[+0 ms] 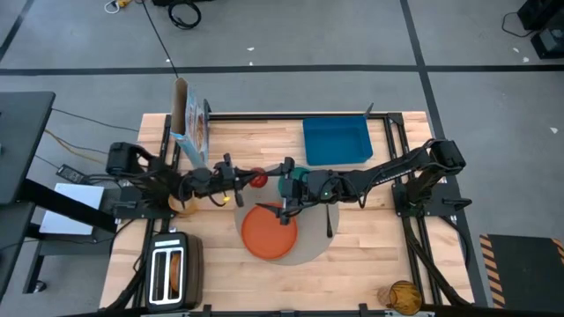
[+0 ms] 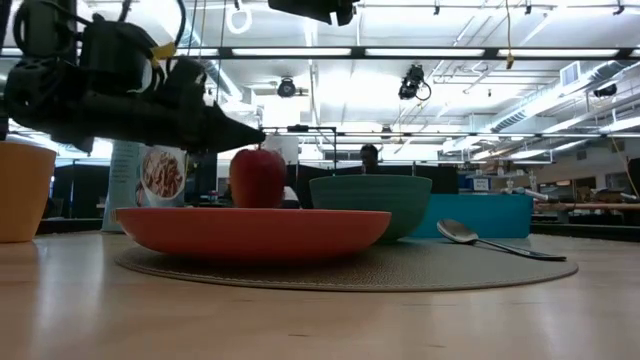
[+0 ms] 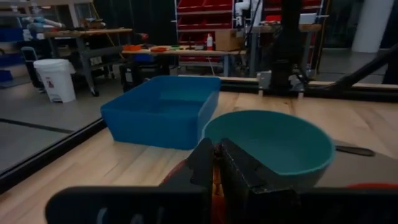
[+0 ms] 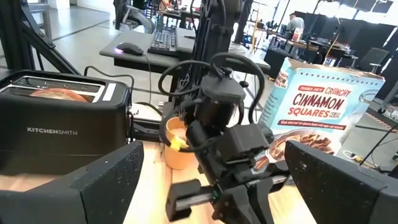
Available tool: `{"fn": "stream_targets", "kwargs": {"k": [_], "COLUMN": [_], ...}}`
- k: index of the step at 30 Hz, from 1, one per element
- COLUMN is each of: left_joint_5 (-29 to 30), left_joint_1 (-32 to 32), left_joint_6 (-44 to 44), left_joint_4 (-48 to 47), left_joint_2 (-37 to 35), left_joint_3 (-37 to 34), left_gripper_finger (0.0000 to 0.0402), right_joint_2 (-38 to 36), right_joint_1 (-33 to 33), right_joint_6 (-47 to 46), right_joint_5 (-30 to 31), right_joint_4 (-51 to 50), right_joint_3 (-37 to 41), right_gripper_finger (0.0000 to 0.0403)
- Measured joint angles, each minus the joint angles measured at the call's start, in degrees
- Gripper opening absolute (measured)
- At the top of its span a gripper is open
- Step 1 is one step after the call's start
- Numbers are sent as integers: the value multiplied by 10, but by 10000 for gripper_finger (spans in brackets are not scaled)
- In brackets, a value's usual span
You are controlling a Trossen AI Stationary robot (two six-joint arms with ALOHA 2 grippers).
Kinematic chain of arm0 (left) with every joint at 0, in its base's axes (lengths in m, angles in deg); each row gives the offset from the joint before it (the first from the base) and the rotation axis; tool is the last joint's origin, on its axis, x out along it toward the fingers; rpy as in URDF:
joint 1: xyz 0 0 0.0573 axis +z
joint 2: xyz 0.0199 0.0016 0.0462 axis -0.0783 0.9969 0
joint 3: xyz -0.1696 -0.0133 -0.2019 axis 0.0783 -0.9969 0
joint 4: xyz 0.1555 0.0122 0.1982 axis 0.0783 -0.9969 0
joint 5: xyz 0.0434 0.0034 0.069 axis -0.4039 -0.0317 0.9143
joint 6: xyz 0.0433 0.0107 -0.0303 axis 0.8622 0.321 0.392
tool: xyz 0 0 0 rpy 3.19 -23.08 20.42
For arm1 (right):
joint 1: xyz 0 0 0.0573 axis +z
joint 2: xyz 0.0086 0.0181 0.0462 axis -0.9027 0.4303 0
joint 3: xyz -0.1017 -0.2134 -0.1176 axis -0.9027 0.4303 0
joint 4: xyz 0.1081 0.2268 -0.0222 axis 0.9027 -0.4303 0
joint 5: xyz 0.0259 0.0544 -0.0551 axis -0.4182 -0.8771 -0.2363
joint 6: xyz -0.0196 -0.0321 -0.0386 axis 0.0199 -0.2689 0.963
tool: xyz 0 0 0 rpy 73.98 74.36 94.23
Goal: Arrange a breakfast setting
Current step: Put the apple on top left of the round table mat
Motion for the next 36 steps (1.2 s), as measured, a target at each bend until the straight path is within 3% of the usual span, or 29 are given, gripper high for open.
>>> {"fn": "stream_targets", "kwargs": {"k": [11, 28, 36], "left_joint_5": [-1, -1, 4], "left_joint_1": [14, 43, 43], "left_joint_6": [-10, -14, -22], "left_joint_4": [-4, -48, -65], "left_joint_2": [71, 71, 70], "left_joint_3": [55, 54, 54], "left_gripper_finger": [24, 27, 91], "right_joint_2": [0, 1, 1], "right_joint_1": [0, 0, 0], "right_joint_6": [-2, -15, -17], "right_joint_5": [0, 2, 4], "right_joint_4": [-1, -10, -14], "right_joint_3": [0, 0, 0], "right_gripper_finger": [398, 398, 398]}}
